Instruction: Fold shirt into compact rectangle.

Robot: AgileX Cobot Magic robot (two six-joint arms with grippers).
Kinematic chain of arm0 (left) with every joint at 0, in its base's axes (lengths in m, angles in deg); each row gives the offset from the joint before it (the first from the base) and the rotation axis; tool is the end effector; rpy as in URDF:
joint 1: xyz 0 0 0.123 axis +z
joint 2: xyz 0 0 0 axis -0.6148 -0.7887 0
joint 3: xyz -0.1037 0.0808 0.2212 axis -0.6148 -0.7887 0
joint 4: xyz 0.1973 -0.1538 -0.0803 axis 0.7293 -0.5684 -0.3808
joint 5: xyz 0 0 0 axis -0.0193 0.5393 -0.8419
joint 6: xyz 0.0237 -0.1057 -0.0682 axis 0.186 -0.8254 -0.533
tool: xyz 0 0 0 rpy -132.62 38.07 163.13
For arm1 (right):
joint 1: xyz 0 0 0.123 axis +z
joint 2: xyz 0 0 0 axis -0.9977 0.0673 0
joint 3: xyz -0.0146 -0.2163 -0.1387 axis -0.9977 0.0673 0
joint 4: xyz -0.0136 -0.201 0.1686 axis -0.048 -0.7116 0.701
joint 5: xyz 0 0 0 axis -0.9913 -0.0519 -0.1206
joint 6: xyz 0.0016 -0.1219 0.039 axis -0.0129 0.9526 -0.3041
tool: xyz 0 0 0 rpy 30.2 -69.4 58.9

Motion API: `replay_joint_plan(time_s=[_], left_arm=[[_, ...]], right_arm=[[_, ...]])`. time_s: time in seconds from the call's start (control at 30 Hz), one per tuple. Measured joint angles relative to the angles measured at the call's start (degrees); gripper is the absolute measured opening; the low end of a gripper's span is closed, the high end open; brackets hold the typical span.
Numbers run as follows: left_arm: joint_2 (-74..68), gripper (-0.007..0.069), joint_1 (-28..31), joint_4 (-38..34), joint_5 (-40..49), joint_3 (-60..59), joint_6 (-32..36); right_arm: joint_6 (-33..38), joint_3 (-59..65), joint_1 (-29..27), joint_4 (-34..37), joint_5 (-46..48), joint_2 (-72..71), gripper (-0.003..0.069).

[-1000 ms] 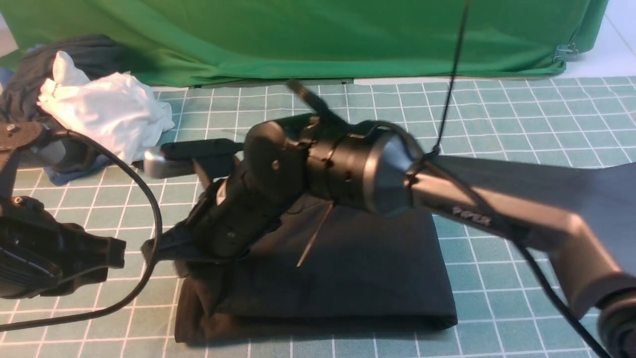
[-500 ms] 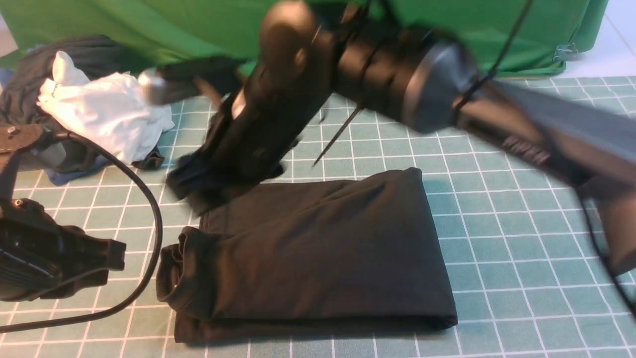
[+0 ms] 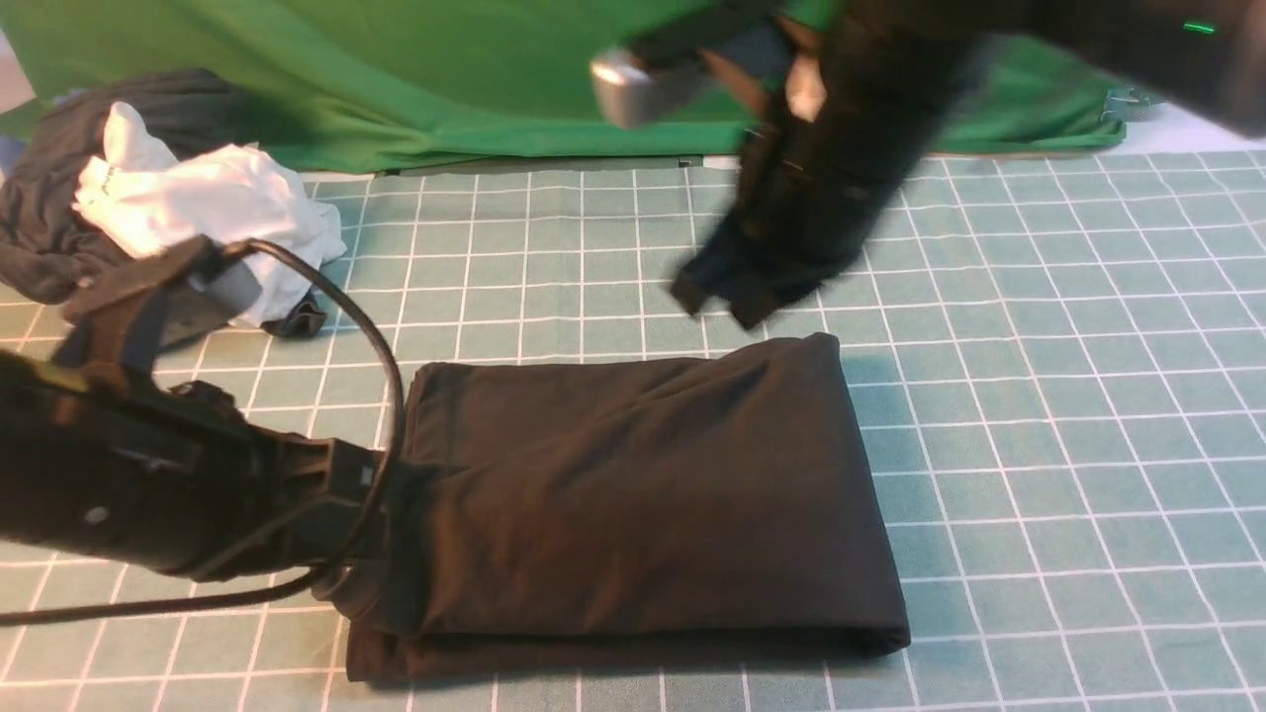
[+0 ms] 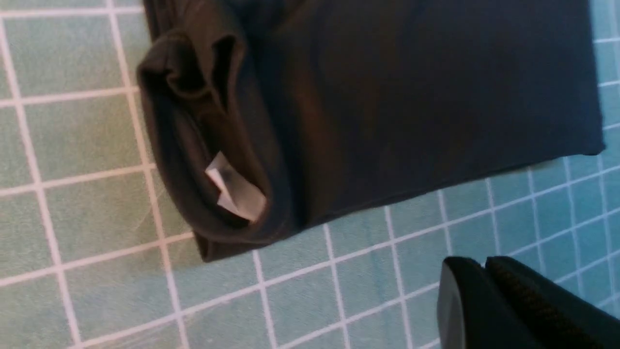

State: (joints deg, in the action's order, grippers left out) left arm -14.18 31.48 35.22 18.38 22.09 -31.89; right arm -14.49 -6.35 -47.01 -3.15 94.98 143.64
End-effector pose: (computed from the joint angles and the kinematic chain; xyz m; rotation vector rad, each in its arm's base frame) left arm 0.2275 -0.0788 0.2189 0.0548 2.6966 -0.6579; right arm 0.3010 0.2625 0.2567 -0.9941 2.6421 0.3084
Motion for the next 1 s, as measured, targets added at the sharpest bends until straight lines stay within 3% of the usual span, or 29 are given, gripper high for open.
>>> replay_joint_plan(time_s=[0.33, 0.5, 0.67, 1.0], left_arm=[[-15.45, 0.0006, -11.72, 6.38, -10.06, 2.22, -6.24], [-20.61, 0.0006, -12.32, 11.24, -11.01, 3.02, -10.11], [-23.51, 0.0006, -12.32, 26.63, -11.08, 3.02, -23.81], [-23.66, 0.0006, -12.32, 29.06, -11.63, 0.51, -26.79]], right_arm=[[0.12, 22.02, -0.78, 5.97, -13.48, -5.66, 0.0018], [0.13, 27.67, -0.78, 8.07, -20.17, -4.51, 0.0018], [0.17, 32.54, -0.78, 8.62, -22.78, -0.89, 0.0018], [0.17, 34.01, -0.78, 8.74, -24.30, 2.29, 0.0016]])
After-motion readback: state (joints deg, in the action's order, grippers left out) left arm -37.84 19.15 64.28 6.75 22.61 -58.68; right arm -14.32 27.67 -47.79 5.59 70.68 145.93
